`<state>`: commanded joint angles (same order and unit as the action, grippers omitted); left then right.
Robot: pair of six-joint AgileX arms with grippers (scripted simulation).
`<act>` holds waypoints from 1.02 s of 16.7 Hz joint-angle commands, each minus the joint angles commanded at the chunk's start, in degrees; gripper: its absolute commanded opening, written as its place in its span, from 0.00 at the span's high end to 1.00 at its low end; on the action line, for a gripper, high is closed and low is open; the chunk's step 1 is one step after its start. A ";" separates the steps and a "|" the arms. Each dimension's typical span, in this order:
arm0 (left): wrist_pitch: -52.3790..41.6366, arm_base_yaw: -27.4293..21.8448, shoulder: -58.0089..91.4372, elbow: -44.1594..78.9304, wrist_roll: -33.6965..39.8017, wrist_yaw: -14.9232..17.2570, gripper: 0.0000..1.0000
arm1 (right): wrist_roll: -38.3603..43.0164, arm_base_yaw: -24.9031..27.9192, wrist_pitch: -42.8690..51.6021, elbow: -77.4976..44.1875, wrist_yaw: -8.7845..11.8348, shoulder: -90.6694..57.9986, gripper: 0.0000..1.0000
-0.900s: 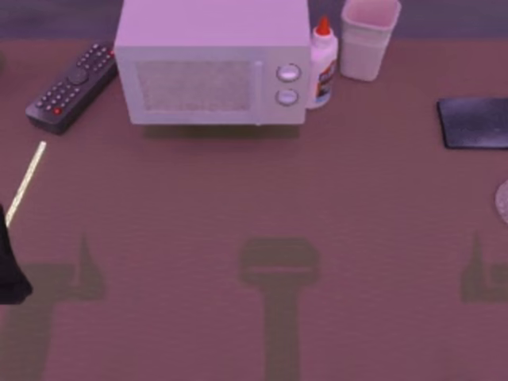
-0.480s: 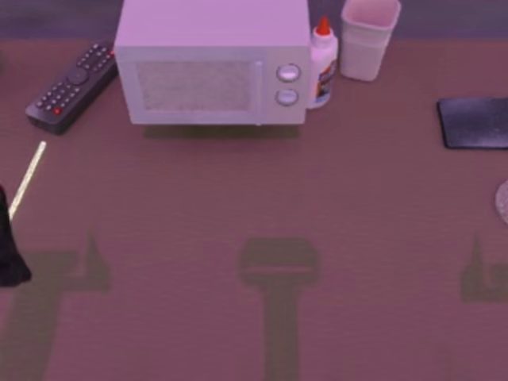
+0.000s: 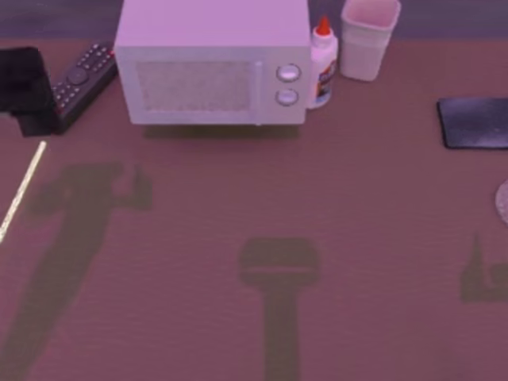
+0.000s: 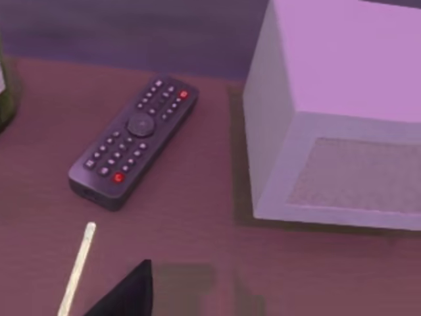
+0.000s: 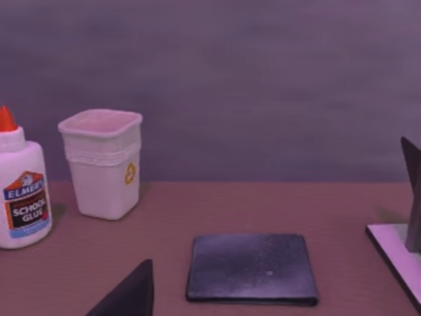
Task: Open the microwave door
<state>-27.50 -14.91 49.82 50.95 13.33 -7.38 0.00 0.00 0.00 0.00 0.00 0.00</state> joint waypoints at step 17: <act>-41.14 -21.88 78.60 81.47 19.90 -10.33 0.00 | 0.00 0.00 0.00 0.00 0.00 0.00 0.00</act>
<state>-68.64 -36.80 128.42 132.42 33.23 -17.71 0.00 0.00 0.00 0.00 0.00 0.00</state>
